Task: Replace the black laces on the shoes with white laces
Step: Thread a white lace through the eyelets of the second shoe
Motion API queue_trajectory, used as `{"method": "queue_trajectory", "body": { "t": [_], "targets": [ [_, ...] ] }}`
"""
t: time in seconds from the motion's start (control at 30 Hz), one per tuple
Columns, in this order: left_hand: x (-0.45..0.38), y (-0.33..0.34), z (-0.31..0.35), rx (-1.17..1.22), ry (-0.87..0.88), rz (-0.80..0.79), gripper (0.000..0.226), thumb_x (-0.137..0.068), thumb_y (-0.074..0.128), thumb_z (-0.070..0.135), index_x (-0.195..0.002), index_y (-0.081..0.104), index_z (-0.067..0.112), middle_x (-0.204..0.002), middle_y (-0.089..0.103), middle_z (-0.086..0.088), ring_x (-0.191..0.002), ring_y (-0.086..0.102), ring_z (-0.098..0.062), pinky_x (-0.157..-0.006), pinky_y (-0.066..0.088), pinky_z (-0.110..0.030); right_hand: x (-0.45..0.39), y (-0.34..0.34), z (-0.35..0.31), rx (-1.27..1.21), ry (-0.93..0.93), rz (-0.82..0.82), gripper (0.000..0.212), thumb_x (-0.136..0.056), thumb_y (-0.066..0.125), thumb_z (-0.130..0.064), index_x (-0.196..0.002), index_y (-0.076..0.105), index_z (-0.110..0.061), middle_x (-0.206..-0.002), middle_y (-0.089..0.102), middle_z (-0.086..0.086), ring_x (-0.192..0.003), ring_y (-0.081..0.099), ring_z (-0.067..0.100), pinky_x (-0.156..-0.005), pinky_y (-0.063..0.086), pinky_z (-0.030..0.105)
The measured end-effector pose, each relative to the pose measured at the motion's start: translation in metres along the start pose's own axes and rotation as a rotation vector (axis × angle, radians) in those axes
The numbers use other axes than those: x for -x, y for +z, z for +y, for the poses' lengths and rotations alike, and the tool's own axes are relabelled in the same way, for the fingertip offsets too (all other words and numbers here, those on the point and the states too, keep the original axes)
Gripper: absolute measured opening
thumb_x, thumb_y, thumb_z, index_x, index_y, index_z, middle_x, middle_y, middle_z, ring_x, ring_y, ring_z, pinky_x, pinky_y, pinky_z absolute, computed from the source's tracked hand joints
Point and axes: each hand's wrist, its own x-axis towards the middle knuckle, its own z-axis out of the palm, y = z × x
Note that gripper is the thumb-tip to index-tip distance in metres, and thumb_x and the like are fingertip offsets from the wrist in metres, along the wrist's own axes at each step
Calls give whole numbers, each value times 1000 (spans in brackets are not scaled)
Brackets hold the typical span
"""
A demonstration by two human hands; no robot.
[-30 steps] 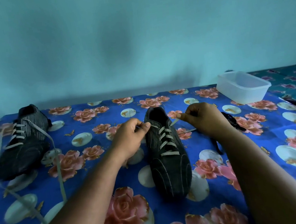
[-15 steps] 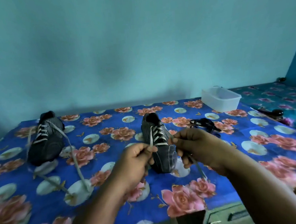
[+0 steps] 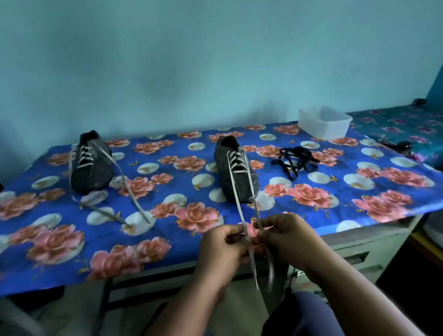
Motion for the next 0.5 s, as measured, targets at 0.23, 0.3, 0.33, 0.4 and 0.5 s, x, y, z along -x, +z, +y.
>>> {"method": "queue_trajectory", "body": {
  "t": [0.23, 0.3, 0.33, 0.4, 0.5],
  "targets": [
    [14, 8, -25, -212, 100, 93, 22, -86, 79, 5, -87, 76, 27, -74, 77, 8, -67, 72, -6, -61, 59, -27, 15, 5, 25, 83, -20, 16, 20, -86, 72, -10, -94, 81, -26, -79, 78, 11, -80, 76, 38, -78, 62, 57],
    [16, 9, -31, -329, 126, 131, 14, -78, 83, 24, -91, 79, 26, -74, 77, 7, -69, 73, -11, -67, 62, -37, 17, 4, 27, 144, -34, 45, 27, -84, 71, -8, -91, 81, -32, -77, 78, 5, -77, 76, 32, -75, 62, 54],
    [17, 8, -34, -365, 127, 137, 20, -73, 81, 32, -92, 80, 25, -73, 76, 7, -68, 74, -12, -68, 62, -39, 17, 4, 28, 194, -51, 60, 29, -83, 71, -9, -90, 81, -35, -75, 78, 1, -74, 76, 28, -74, 63, 51],
    [19, 10, -37, -388, 117, 122, 17, -72, 80, 31, -88, 81, 24, -69, 75, 8, -62, 71, -9, -65, 61, -36, 17, 4, 28, 279, -69, 86, 21, -83, 73, -13, -86, 81, -32, -70, 76, -4, -68, 74, 17, -71, 62, 44],
    [19, 8, -35, -415, 132, 127, 16, -78, 85, 21, -74, 74, 32, -62, 71, 11, -56, 66, -1, -60, 53, -25, 19, 1, 21, 509, -87, 188, 9, -87, 75, -32, -87, 78, -24, -68, 70, -8, -68, 66, 9, -63, 52, 29]
  ]
}}
